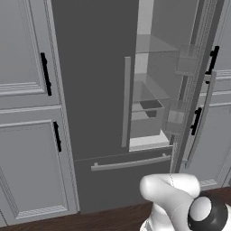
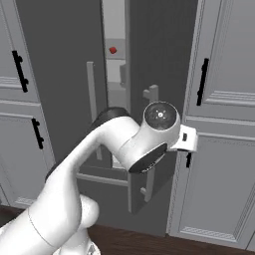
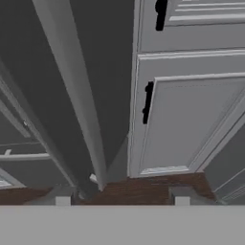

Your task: Take the strawberry from the fridge and place it on top of the pancake, located on the dining counter.

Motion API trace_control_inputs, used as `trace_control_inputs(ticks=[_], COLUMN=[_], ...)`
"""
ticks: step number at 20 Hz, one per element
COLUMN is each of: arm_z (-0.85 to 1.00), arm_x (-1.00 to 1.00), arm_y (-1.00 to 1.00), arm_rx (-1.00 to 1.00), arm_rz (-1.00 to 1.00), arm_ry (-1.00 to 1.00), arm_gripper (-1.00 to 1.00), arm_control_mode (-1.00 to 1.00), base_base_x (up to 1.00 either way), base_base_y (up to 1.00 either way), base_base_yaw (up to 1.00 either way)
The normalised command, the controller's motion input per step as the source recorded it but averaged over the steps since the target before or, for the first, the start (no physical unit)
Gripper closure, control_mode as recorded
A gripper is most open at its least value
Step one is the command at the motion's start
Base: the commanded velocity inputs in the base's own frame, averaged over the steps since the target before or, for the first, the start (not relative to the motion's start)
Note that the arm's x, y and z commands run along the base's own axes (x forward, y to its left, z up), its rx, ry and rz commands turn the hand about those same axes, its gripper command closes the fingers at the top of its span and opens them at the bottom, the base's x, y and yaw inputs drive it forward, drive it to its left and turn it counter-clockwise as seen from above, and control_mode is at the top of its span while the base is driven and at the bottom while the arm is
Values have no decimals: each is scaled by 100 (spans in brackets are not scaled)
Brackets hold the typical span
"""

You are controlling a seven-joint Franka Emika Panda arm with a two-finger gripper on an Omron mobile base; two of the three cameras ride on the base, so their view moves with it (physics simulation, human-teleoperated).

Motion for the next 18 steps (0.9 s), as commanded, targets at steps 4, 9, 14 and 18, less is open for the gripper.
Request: trace_control_inputs(ticks=[4,9,14,18], arm_z=[94,76,58,53], arm_x=[-23,-1,16,42], arm_y=[99,100,90,48], arm_rx=[-57,-80,-77,-58], arm_rz=[0,0,0,0], arm_ry=[7,34,46,12], arm_gripper=[-100,-100,-100,-100], arm_control_mode=[-100,-100,-100,-100], base_base_x=[0,0,0,0], base_base_y=[0,0,0,0], base_base_yaw=[0,0,0,0])
